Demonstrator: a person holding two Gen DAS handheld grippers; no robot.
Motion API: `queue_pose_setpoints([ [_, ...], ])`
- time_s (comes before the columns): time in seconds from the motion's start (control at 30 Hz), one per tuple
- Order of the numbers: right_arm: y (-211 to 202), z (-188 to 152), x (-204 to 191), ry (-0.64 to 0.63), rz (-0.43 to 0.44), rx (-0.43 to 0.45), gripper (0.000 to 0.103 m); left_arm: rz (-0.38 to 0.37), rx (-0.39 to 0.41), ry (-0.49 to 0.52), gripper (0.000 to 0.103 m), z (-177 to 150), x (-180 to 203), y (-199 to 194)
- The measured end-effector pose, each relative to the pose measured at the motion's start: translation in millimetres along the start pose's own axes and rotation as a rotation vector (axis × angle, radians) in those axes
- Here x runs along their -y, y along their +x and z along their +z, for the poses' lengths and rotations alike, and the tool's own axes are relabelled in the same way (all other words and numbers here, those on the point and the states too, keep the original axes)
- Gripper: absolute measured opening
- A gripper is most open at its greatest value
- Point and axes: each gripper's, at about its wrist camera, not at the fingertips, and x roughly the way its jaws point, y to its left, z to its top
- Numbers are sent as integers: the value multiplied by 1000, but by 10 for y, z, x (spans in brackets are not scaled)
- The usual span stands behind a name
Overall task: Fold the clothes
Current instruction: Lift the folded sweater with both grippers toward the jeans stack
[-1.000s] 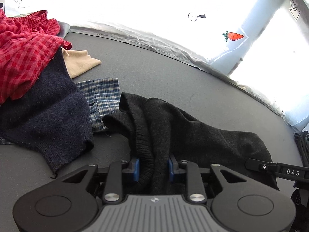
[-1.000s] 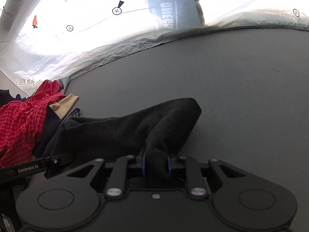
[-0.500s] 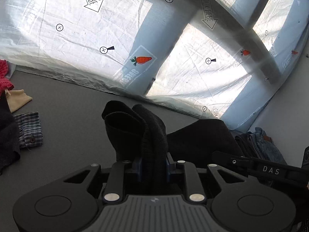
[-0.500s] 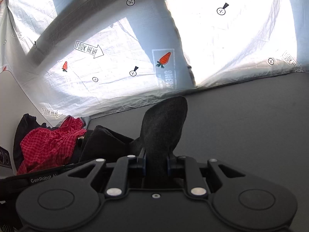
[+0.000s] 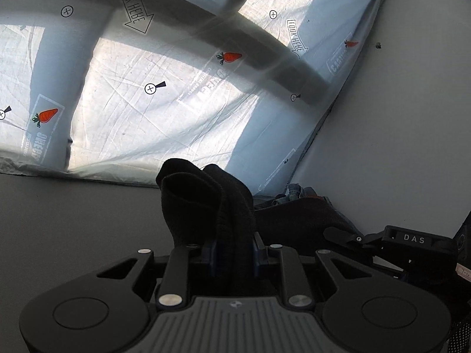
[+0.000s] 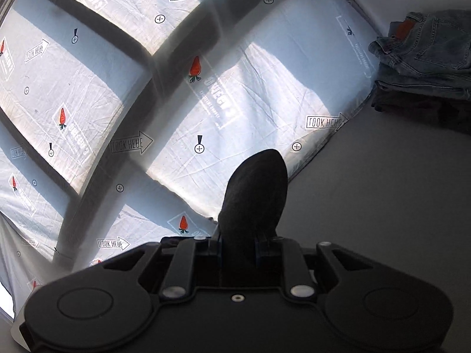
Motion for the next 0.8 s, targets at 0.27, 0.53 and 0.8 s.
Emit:
queue_pose_setpoints([
  [0.27,-468,1096,996,93,61,132,20,-94,-32,132,23,212,1299,1308],
  [0.53,-661,1893,1867,234,84,271,20,-237,-79,315,6,814,2255,2598],
  [0.8,-395,2312,2569,286,-48,413,19,-353,-157,531,0,1157,2854,3993],
])
